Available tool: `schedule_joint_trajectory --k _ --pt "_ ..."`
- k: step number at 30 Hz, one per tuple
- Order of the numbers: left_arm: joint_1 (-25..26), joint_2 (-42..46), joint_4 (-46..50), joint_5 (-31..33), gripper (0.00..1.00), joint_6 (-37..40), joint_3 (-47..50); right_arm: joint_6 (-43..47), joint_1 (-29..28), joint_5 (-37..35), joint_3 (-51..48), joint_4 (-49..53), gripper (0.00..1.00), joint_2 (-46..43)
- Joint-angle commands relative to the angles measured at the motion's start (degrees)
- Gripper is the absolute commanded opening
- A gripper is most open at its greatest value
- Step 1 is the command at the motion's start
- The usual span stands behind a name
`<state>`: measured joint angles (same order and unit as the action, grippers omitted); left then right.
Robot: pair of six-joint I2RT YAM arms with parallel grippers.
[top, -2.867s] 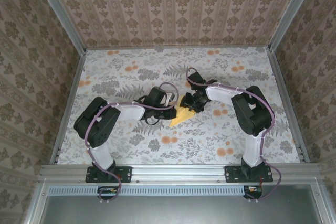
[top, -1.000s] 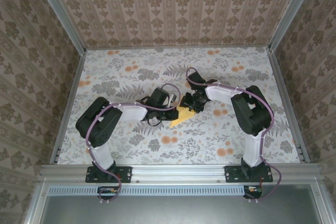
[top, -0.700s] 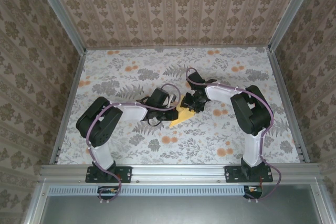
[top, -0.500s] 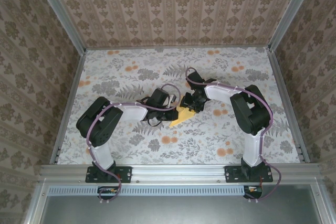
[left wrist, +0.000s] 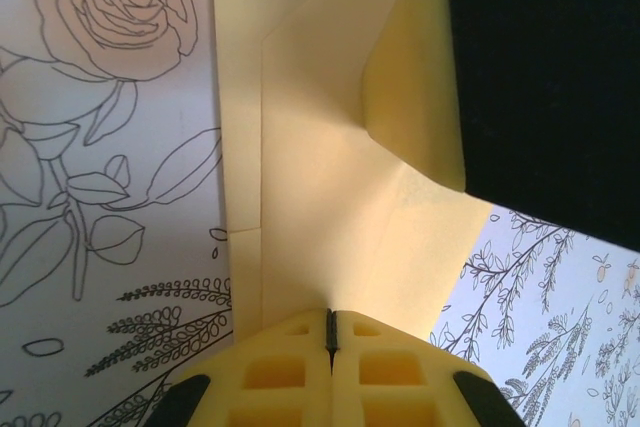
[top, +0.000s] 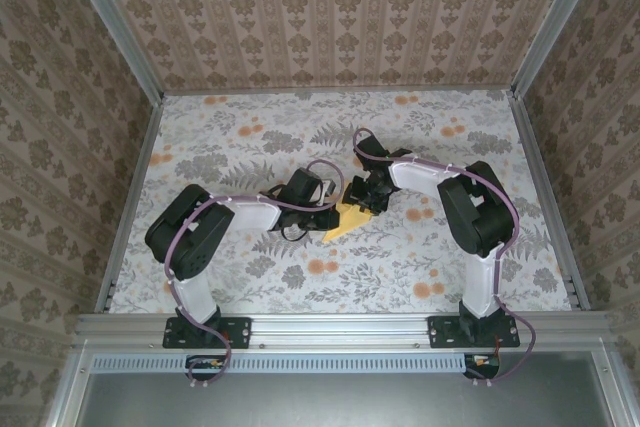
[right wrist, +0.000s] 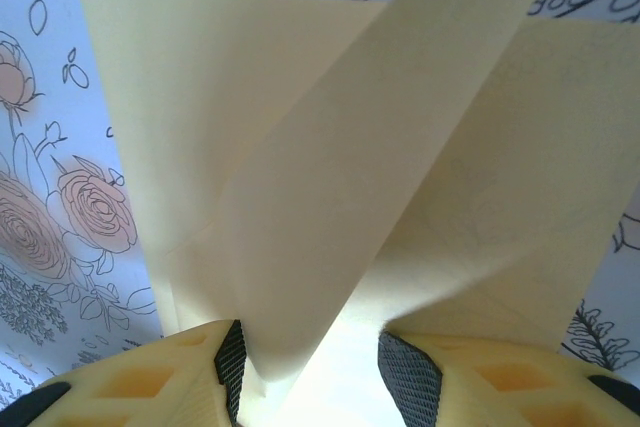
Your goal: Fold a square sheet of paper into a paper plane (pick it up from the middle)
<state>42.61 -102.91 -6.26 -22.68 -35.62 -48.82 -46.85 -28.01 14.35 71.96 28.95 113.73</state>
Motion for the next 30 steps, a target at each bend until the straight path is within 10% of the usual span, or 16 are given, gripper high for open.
schedule_joint_trajectory --k 1,20,30 --pt "-0.69 -1.02 1.78 0.70 0.00 -1.40 1.68 0.36 -0.69 -5.99 -5.89 1.46 0.50 10.80" --pt "-0.82 -1.32 6.02 -1.02 0.00 -1.45 4.37 4.07 1.55 7.22 -5.95 -8.68 0.50 -12.36" --pt "-0.77 -1.41 6.26 -0.90 0.00 -1.54 4.15 7.88 0.17 14.15 -10.53 -16.06 0.22 -9.79"
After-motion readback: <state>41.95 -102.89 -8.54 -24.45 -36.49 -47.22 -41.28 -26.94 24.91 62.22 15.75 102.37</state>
